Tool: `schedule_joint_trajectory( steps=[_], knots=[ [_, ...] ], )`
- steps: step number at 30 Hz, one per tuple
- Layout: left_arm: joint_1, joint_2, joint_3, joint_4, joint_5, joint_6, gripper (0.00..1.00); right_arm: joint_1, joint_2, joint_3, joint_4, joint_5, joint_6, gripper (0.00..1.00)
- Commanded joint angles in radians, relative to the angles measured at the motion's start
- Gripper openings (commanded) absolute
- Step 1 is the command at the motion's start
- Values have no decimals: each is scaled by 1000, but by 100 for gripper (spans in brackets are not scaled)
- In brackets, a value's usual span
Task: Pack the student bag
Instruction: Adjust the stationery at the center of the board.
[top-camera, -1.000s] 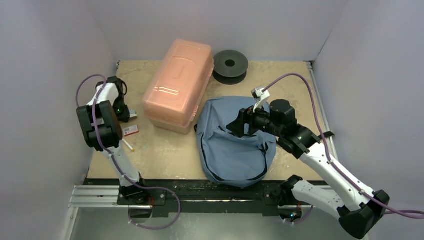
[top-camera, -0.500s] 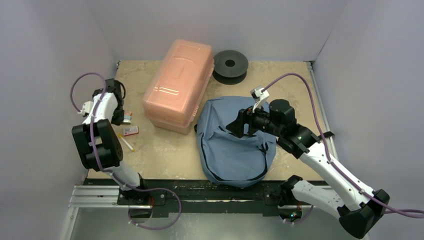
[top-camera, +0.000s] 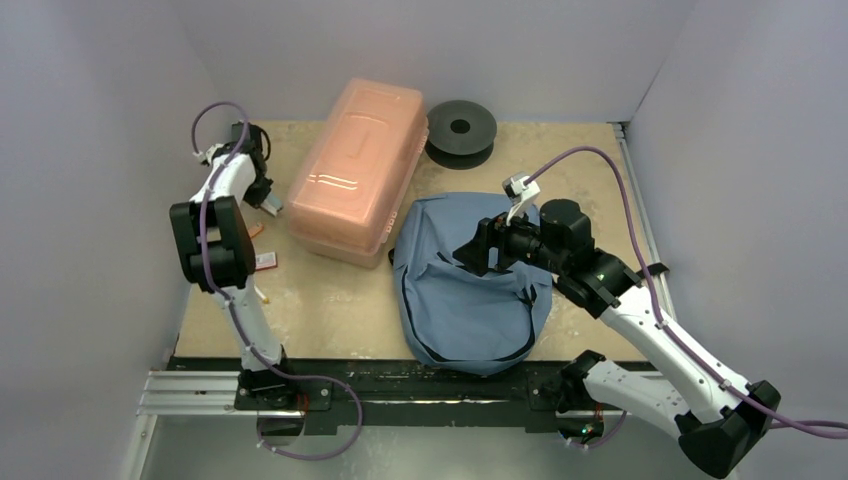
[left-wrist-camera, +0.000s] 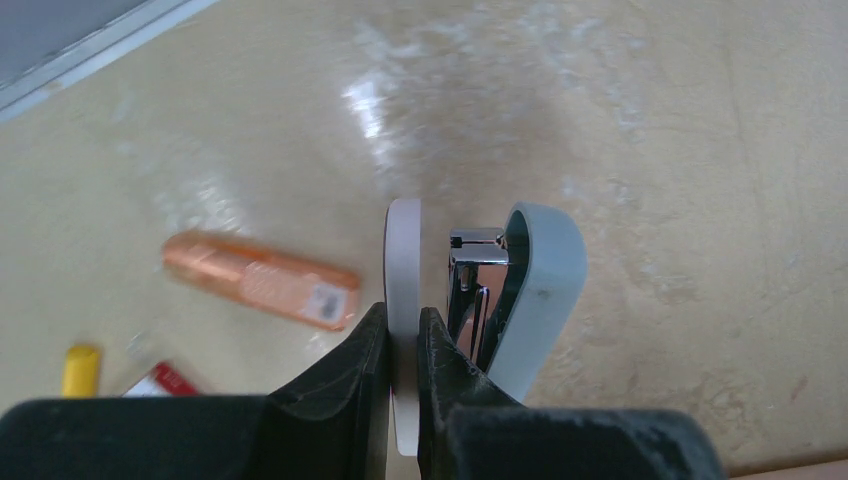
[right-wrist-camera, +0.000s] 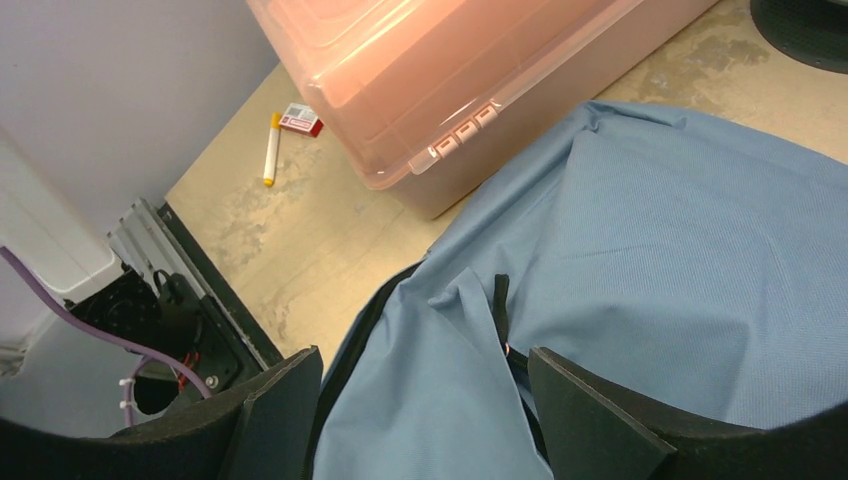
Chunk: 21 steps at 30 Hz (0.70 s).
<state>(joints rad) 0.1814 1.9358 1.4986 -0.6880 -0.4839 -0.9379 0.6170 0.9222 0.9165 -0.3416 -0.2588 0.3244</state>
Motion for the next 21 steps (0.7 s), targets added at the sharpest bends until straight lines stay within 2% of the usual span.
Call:
schedule_joint_trajectory(
  steps=[1, 3, 10, 15, 17, 21],
  knots=[
    [5, 158, 272, -161, 155, 159, 1, 7, -16, 38, 8, 13, -4, 79],
    [5, 196, 312, -199, 218, 152, 4, 6, -10, 42, 13, 9, -3, 80],
    [9, 131, 160, -87, 361, -13, 21, 7, -5, 49, 13, 2, -12, 79],
    [22, 108, 142, -118, 310, -90, 48, 6, -22, 37, 12, -5, -12, 80],
    [34, 105, 130, -121, 312, -93, 51, 7, -32, 32, 12, -7, -12, 79],
    [36, 63, 70, -65, 303, -94, 51, 7, -41, 27, 12, -8, -11, 80]
  ],
)
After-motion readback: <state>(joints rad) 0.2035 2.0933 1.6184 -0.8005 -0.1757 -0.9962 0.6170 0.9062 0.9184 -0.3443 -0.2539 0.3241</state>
